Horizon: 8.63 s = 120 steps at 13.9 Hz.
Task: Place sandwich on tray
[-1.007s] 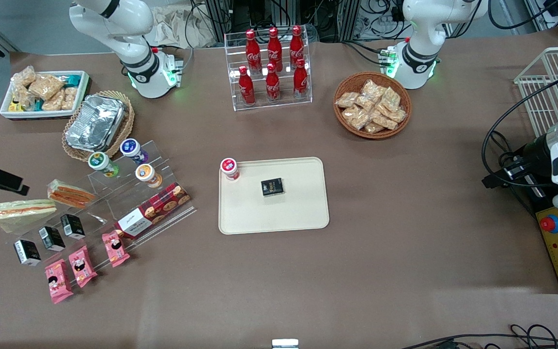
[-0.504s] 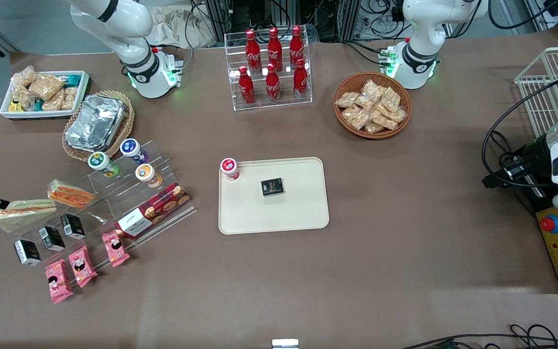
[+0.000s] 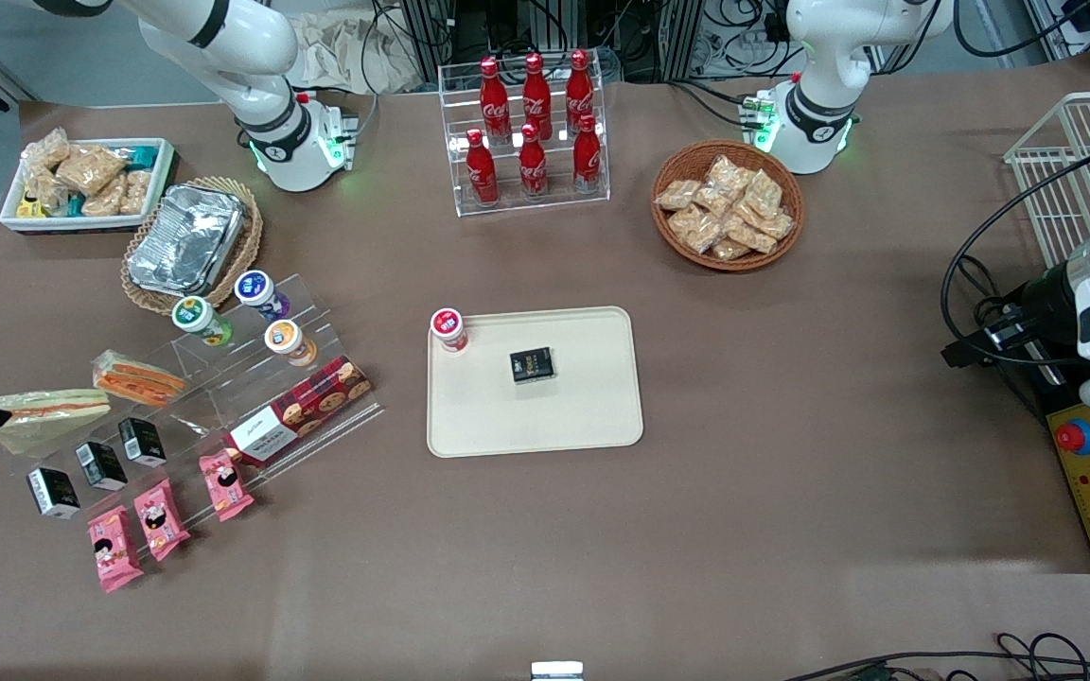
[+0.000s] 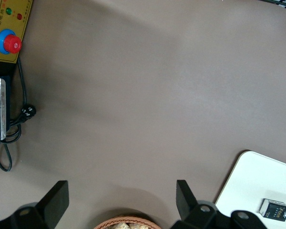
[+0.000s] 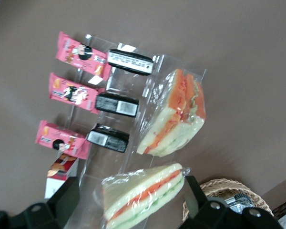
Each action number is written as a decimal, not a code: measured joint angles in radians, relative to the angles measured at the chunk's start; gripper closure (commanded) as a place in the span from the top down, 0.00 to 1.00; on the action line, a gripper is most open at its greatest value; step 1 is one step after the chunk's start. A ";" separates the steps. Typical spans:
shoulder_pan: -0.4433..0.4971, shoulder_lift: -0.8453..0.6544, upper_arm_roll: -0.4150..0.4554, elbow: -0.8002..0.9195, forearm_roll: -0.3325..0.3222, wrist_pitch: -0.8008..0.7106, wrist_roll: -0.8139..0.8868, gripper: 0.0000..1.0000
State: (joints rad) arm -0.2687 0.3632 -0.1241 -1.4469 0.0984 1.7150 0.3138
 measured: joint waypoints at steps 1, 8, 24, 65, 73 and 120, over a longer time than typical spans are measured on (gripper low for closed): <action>0.000 0.018 -0.008 0.000 0.000 0.003 0.003 0.98; -0.002 0.092 -0.046 -0.002 -0.009 0.041 0.043 0.97; -0.025 0.124 -0.050 -0.003 -0.009 0.078 0.050 0.04; 0.593 -0.018 0.137 0.106 0.021 0.100 -0.889 0.00; 0.886 0.174 0.125 0.047 -0.075 0.341 -0.914 0.00; 0.639 -0.194 -0.289 -0.101 0.092 0.057 -0.727 0.99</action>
State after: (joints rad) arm 0.3704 0.1689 -0.4130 -1.5480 0.1902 1.7718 -0.4131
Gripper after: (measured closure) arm 0.013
